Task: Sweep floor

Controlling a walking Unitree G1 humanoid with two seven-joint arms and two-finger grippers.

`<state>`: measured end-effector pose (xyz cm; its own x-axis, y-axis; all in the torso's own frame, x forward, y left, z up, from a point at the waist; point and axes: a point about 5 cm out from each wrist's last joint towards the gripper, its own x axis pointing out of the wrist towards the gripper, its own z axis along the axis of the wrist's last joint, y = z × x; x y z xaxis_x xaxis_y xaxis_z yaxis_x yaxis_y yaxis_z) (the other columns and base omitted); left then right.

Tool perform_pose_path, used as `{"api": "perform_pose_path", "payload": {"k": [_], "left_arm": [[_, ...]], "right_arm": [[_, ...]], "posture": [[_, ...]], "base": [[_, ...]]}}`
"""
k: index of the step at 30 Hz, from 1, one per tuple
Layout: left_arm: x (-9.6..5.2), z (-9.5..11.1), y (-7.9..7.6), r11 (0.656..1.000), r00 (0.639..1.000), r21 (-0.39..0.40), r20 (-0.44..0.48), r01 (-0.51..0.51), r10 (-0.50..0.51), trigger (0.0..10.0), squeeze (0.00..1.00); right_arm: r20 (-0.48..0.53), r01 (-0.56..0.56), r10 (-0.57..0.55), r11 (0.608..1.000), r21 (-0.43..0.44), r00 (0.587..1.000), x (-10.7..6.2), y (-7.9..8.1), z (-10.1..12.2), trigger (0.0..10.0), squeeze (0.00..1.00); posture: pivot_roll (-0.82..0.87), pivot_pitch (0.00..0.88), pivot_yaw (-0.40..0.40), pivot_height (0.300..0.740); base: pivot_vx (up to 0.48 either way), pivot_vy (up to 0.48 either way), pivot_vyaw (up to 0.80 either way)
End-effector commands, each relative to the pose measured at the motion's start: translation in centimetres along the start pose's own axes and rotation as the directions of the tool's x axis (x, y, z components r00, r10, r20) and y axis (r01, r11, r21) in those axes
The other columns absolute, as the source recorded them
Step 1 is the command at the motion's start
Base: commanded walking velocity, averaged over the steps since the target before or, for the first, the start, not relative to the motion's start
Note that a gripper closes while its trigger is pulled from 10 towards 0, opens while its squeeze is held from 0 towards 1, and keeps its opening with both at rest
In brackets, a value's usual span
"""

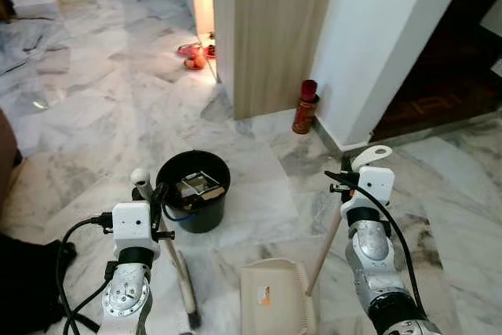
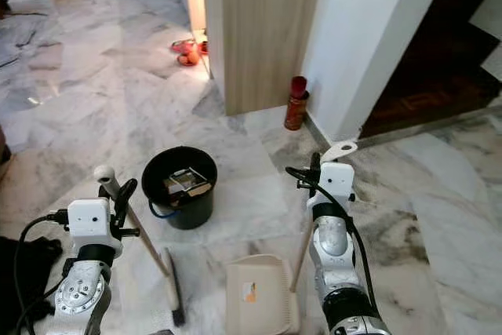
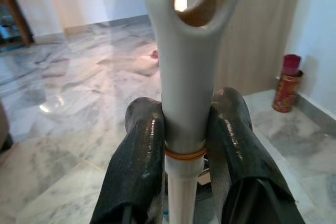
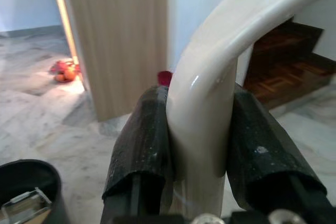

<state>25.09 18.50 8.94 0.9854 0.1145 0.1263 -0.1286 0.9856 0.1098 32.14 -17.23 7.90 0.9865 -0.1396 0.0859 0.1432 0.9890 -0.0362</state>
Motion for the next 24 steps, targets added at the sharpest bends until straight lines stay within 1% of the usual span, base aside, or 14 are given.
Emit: {"api": "perform_pose_path", "payload": {"k": [1, 3, 4, 13, 24], "left_arm": [[0.21, 0.44, -0.21, 1.0, 1.0, 0.009, 0.019, 0.018, -0.018, 10.0, 0.0], [0.29, 0.4, -0.13, 0.999, 1.0, 0.039, 0.014, 0.017, -0.017, 10.0, 0.0], [0.31, 0.4, -0.12, 0.999, 1.0, 0.042, 0.014, 0.017, -0.018, 10.0, 0.0], [0.34, 0.37, -0.11, 0.999, 1.0, 0.043, 0.012, 0.012, -0.012, 10.0, 0.0], [0.34, 0.31, -0.11, 0.999, 1.0, 0.048, 0.007, 0.01, -0.011, 10.0, 0.0]], "right_arm": [[0.005, 0.012, -0.012, 1.0, 0.0, 1.0, 0.23, -0.22, 0.22, 10.0, 0.0], [0.003, 0.012, -0.012, 1.0, -0.001, 1.0, 0.25, -0.22, 0.21, 10.0, 0.0], [0.003, 0.012, -0.012, 1.0, -0.001, 1.0, 0.26, -0.22, 0.21, 10.0, 0.0], [0.002, 0.011, -0.011, 1.0, -0.003, 1.0, 0.25, -0.21, 0.21, 10.0, 0.0], [0.002, 0.01, -0.01, 1.0, -0.004, 1.0, 0.31, -0.21, 0.23, 10.0, 0.0]], "posture": [[0.13, 0.077, -0.04, 0.74], [0.13, 0.081, -0.039, 0.74], [0.13, 0.081, -0.039, 0.74], [0.13, 0.089, -0.04, 0.74], [0.13, 0.089, -0.041, 0.74]], "base": [[0.0, 0.0, -0.8], [0.0, 0.0, -0.8], [0.0, 0.0, -0.8], [0.0, -0.39, -0.8], [0.0, 0.0, -0.8]]}}
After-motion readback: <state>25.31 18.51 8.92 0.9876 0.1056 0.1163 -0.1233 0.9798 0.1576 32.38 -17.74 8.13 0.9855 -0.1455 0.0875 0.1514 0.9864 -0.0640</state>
